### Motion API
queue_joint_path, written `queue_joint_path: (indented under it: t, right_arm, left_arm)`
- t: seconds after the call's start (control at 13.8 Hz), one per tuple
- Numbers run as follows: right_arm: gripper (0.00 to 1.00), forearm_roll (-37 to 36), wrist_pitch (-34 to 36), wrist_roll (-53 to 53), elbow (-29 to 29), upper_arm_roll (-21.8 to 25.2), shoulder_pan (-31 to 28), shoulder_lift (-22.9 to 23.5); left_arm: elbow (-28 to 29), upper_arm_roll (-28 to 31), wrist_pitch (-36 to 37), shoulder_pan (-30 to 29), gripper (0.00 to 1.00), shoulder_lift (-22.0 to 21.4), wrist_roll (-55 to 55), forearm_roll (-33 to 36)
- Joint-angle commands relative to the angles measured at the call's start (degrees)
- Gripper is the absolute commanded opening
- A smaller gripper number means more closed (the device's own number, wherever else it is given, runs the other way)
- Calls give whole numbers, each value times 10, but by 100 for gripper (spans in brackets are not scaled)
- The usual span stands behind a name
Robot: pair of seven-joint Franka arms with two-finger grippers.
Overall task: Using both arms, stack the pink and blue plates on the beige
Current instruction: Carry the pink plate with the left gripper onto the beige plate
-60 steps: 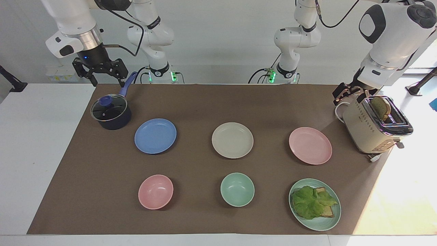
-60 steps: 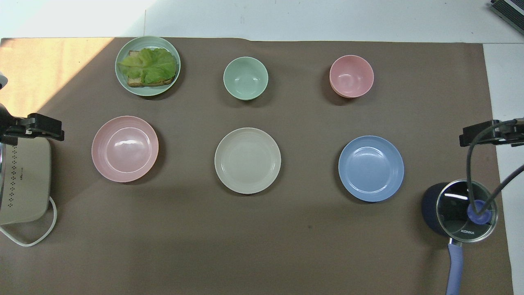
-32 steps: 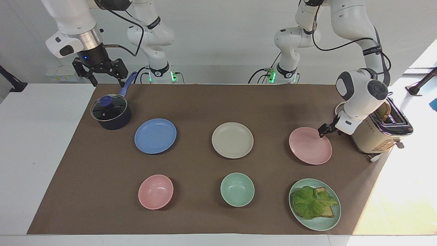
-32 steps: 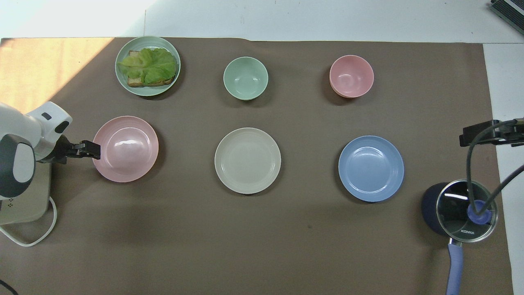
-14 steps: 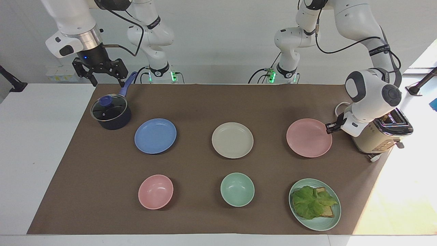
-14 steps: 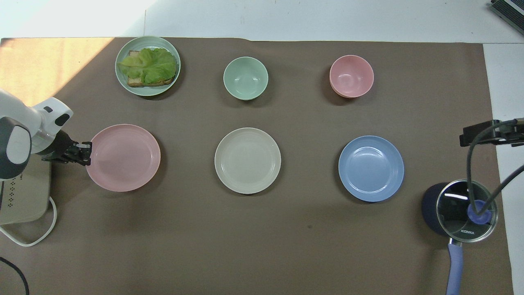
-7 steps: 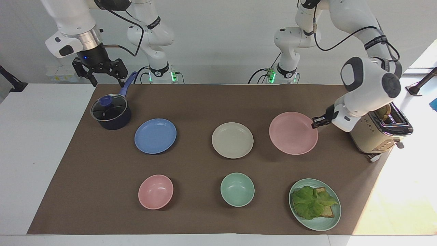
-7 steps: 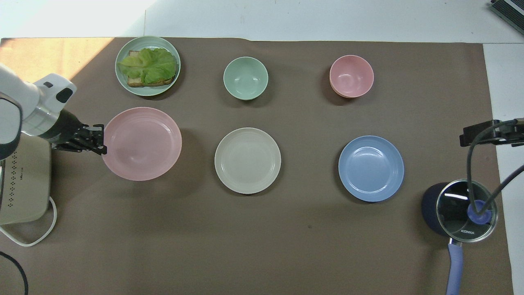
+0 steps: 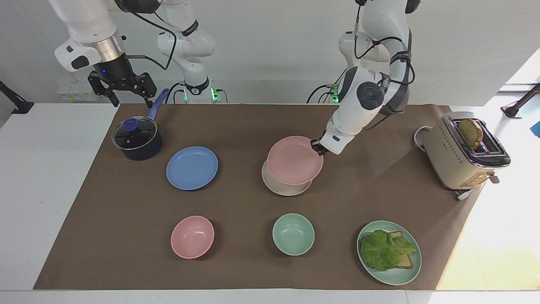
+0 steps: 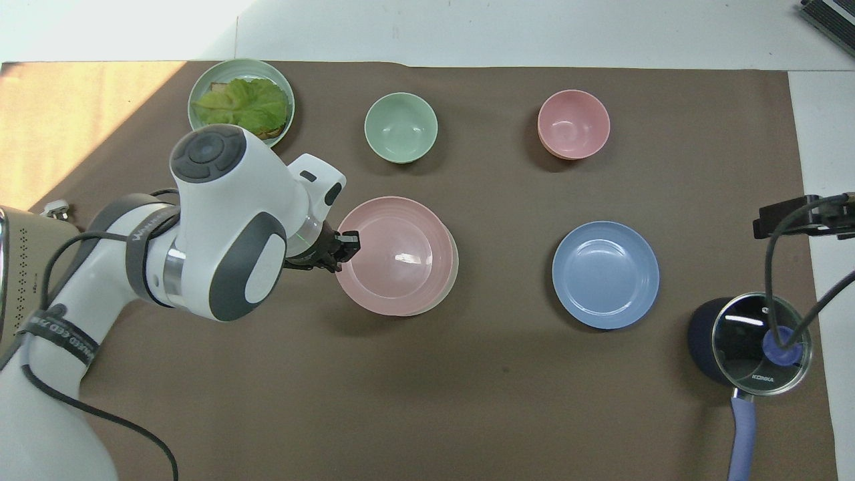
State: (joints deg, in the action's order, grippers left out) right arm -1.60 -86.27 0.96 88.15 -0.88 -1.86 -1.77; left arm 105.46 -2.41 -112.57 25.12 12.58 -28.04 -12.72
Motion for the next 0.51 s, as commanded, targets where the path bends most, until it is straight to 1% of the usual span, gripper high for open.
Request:
queue_joint_path:
  t: [0.0, 0.07, 0.15, 0.36, 0.44]
  right_arm:
    - [100, -3, -9, 11, 11, -1, -2, -9]
    - [100, -3, -9, 12, 11, -1, -2, -9]
    - [100, -3, -9, 12, 11, -1, -2, -9]
    - [100, -3, -11, 12, 12, -1, -2, -9]
    - [100, -3, -11, 13, 12, -1, -2, -9]
  left_arm:
    - [56, 11, -70, 21, 6, -11, 8, -9]
    - [56, 11, -70, 21, 89, -10, 6, -9]
    - [56, 12, -68, 21, 100, -10, 9, -9]
    - [53, 14, -62, 15, 100, -9, 6, -6]
    - [46, 16, -47, 11, 100, -10, 6, -1]
